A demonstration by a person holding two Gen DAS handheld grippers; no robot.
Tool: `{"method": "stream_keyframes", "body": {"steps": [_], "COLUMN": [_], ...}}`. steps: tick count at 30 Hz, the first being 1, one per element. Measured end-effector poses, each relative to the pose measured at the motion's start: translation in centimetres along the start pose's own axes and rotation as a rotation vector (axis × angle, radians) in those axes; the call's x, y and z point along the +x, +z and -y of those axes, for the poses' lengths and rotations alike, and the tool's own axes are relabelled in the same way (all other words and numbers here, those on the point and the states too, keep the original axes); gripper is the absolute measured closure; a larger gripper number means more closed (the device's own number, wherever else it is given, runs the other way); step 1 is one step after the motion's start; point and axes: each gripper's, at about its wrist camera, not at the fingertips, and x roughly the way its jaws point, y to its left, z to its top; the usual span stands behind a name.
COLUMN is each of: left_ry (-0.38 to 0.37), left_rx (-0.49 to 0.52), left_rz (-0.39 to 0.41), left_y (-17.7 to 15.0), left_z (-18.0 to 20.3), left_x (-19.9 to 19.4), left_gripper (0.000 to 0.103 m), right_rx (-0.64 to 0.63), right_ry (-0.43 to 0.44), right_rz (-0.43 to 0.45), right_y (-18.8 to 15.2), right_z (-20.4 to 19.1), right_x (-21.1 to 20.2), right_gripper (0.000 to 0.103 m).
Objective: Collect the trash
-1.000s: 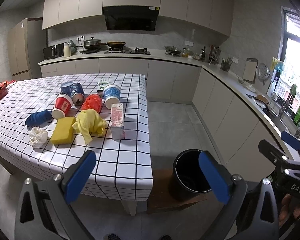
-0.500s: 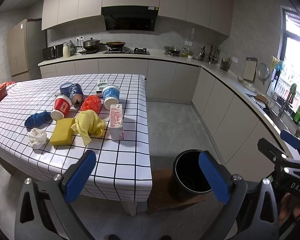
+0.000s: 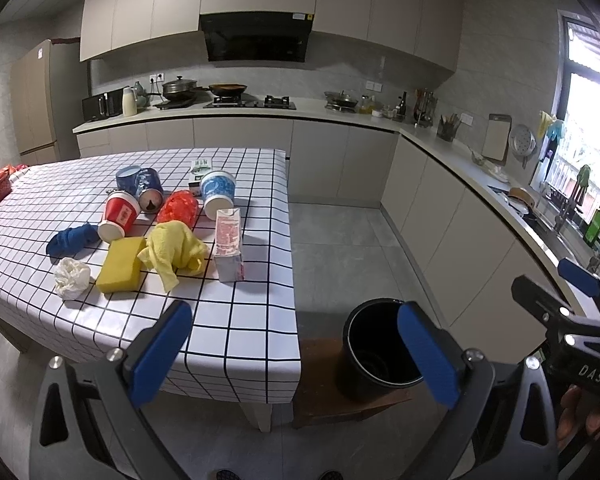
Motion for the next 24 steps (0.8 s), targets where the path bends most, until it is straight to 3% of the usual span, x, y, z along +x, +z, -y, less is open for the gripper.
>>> {"method": "stream_keyframes", "body": {"steps": [24], "left_ry": [0.015], "left_rx": [-0.028], "left_rz": [-0.004], "left_y": [0.1], "left_z": [-0.9], "left_x": [0.4], "left_gripper": [0.0], "right_rx": [-0.008], "right_ry": [0.018], "right_rz": [-0.028], "right_y": [-0.4], "right_z": [0.5], "right_x": [0.9], "right_gripper": [0.0]}}
